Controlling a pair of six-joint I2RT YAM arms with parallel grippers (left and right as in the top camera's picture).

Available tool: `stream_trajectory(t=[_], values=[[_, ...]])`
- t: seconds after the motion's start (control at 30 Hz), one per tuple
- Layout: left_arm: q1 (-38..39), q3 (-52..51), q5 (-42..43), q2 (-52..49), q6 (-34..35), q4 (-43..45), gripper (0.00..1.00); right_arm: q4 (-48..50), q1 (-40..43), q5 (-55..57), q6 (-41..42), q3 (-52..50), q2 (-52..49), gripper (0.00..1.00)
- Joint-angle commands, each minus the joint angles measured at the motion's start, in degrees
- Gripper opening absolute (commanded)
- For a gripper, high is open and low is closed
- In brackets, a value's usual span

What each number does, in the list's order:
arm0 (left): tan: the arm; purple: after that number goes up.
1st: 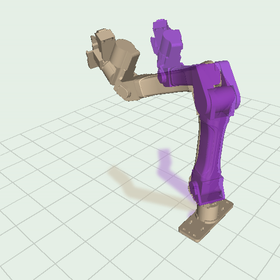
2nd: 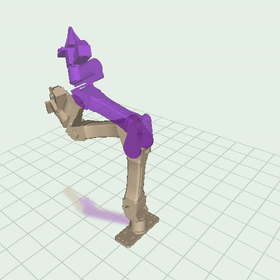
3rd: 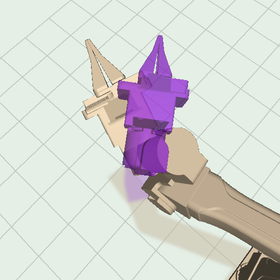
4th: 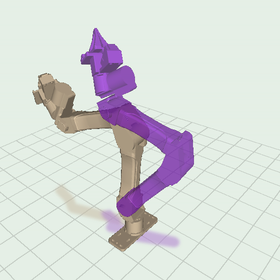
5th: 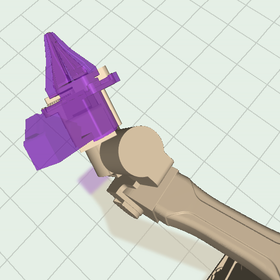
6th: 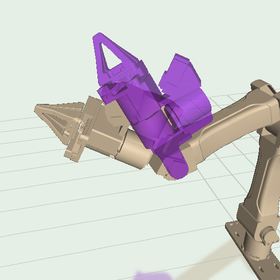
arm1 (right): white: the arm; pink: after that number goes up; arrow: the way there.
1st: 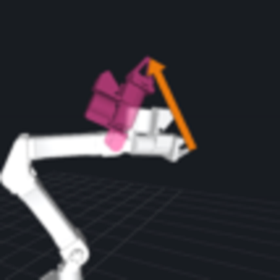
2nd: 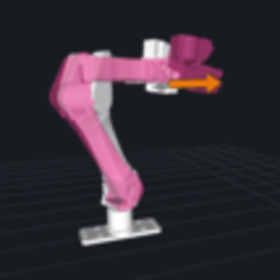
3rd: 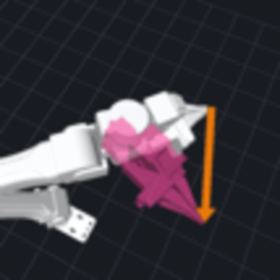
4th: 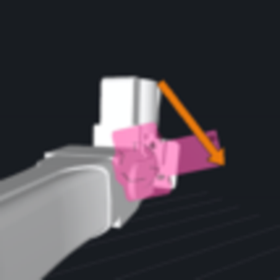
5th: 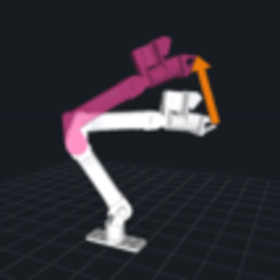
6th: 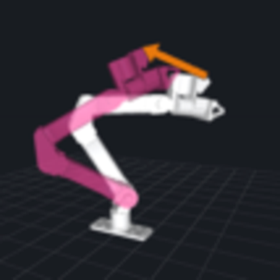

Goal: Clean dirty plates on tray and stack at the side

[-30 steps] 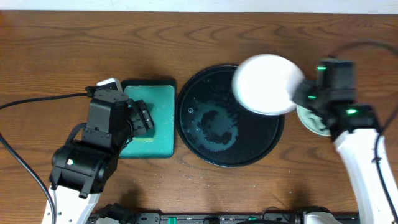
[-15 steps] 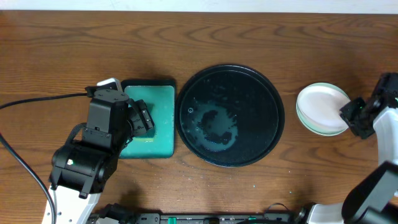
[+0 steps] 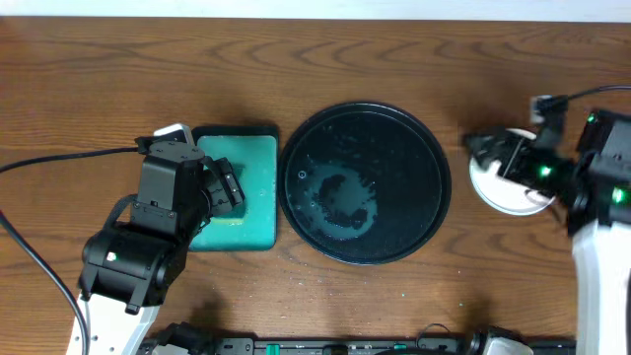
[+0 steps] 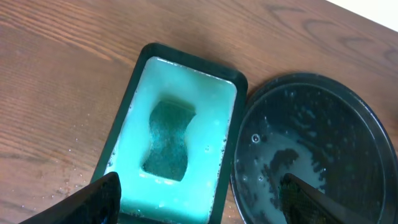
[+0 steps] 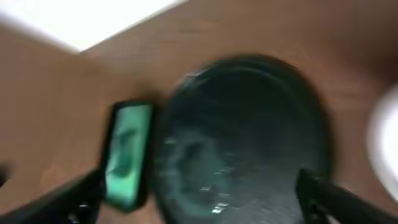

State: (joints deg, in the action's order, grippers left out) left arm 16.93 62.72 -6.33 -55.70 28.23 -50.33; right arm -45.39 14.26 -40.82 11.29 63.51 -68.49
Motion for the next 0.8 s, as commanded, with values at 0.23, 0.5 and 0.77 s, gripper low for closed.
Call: stream_trajectory(t=[0.23, 0.5, 0.77], values=[[-0.3, 1.2, -0.1, -0.1, -0.6, 0.0, 0.81, -0.6, -10.8, -7.1, -3.5, 0.1, 16.5, 0.99], [-0.2, 1.2, -0.1, -0.1, -0.6, 0.0, 0.81, -3.6, -11.1, 1.6, -8.4, -1.6, 21.6, 0.99], [-0.3, 1.2, -0.1, -0.1, -0.5, 0.0, 0.81, 14.4, -12.2, 15.5, -9.2, -22.3, 35.1, 0.99]])
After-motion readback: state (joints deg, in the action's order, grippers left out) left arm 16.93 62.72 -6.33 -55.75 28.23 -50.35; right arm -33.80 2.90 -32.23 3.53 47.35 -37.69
